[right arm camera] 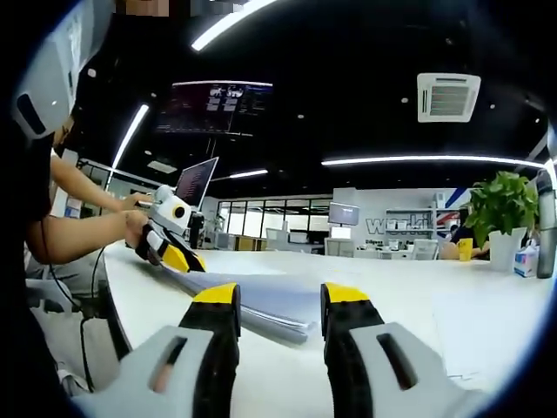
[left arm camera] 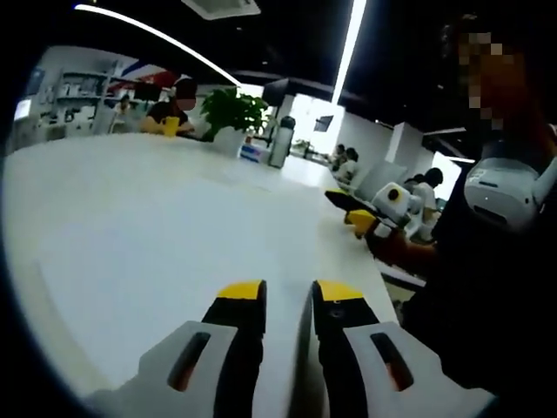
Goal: Grasp the top corner of one sheet in the document stack and pull a single sheet out from the document stack, separating that one sheet from the rest and lifting it clear until the single sheet is fully removed from the stack
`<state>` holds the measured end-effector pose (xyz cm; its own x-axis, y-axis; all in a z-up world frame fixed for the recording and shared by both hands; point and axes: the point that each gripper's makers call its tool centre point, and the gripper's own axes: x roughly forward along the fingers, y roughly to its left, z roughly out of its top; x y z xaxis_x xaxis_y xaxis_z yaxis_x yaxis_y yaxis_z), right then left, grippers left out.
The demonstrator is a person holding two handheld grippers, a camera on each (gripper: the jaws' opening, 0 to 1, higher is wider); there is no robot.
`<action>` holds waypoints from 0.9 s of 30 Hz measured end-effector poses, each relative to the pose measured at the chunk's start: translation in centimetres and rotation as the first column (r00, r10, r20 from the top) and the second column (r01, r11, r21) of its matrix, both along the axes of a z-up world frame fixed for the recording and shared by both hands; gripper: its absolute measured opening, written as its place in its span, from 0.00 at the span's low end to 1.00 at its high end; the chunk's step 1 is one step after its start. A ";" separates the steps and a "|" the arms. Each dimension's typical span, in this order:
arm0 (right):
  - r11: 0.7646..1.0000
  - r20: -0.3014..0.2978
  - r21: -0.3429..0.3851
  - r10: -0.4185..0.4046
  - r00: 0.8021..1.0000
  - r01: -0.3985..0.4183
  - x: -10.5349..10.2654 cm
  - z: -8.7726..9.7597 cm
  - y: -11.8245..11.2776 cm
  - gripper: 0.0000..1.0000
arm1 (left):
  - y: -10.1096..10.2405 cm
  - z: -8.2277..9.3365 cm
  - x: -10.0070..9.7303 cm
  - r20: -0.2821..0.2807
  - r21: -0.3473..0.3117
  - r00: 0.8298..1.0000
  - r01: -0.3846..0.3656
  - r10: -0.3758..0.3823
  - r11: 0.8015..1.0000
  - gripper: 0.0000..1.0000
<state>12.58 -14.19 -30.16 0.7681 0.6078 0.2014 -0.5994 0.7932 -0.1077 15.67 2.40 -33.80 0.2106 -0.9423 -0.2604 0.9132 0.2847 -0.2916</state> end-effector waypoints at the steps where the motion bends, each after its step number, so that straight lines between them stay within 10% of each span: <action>1: 1.000 -0.002 0.002 0.000 1.000 0.000 0.0 0.0 0.0 0.37 | 0.0 0.0 0.0 0.001 -0.001 1.000 -0.001 0.001 1.000 0.23; 12: 1.000 -0.049 -0.010 0.023 0.999 -0.023 -0.1 0.0 0.3 0.37 | -0.3 0.0 -0.2 0.029 0.008 1.000 -0.006 0.006 1.000 0.23; 18: 0.991 -0.031 -0.136 -0.008 0.999 0.004 -0.1 0.1 0.4 0.38 | -0.3 0.0 -0.2 0.028 0.009 1.000 -0.009 0.009 1.000 0.23; 23: 0.948 0.060 -0.315 -0.035 0.998 0.052 0.1 0.9 0.9 0.38 | -0.4 0.0 -0.3 0.040 0.014 0.999 -0.007 0.006 1.000 0.23; 27: 0.858 0.161 -0.499 -0.047 0.986 0.122 0.4 1.0 1.6 0.38 | -0.5 -0.1 -0.3 0.045 0.011 0.999 -0.006 0.006 1.000 0.22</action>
<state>12.95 -12.58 -29.14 0.8085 0.5885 -0.0083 -0.4816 0.6534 -0.5840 15.35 1.95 -33.85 0.2279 -0.9380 -0.2614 0.9236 0.2932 -0.2471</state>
